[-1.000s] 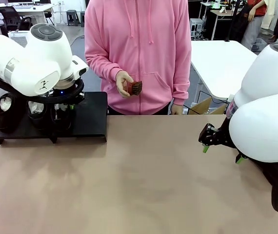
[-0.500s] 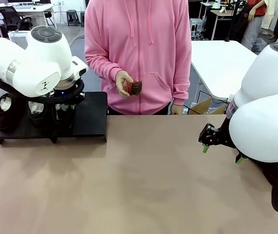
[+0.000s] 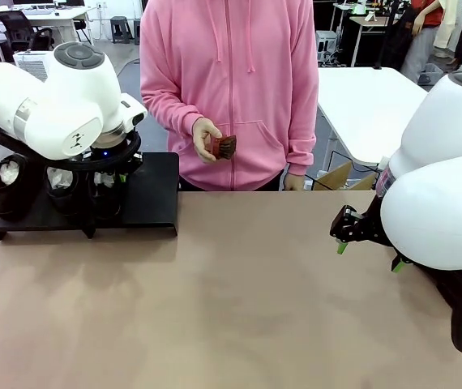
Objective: Organize the shoes by placing them on the stand.
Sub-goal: Place the Shoe from the middle of the table onto the Shoes Stand, then pick up one Shoe and place it in the middle of the table.
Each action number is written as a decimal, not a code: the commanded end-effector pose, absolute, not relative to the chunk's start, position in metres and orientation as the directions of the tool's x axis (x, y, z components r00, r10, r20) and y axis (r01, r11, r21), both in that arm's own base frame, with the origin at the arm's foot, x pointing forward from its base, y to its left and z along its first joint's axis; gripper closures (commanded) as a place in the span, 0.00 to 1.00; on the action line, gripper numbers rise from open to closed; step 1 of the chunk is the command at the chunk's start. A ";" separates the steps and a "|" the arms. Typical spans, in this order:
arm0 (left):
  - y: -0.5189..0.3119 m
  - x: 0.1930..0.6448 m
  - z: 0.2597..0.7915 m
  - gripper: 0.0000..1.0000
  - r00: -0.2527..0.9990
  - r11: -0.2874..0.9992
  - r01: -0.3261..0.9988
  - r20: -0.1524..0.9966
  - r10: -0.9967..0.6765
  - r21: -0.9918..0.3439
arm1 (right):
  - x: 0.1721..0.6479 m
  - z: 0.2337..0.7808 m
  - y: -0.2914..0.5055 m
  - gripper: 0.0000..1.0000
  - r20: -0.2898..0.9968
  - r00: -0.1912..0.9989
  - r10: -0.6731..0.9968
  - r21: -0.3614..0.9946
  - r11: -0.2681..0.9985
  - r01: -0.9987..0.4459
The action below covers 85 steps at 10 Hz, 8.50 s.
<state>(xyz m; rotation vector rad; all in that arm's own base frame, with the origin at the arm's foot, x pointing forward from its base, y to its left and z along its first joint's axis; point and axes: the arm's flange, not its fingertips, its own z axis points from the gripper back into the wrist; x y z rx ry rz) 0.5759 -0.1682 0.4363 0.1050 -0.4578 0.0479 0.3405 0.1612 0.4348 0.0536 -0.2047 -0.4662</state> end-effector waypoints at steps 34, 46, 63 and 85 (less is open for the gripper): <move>-0.261 0.435 0.490 0.31 0.970 0.945 0.232 0.123 -0.208 -0.232 | 0.347 0.433 0.154 0.00 0.256 0.901 -0.351 -0.010 0.931 0.366; -0.261 0.435 0.490 0.31 0.970 0.945 0.232 0.123 -0.208 -0.232 | 0.382 0.396 -0.016 0.00 0.169 0.918 0.358 -0.099 0.933 -0.346; -0.261 0.435 0.490 0.31 0.970 0.945 0.232 0.123 -0.208 -0.232 | 0.423 0.328 -0.022 0.46 0.057 0.967 0.247 -0.120 0.963 -0.239; -0.261 0.435 0.490 0.31 0.970 0.945 0.232 0.123 -0.208 -0.232 | 0.349 0.408 0.312 1.00 0.114 0.972 -0.206 0.052 0.978 0.201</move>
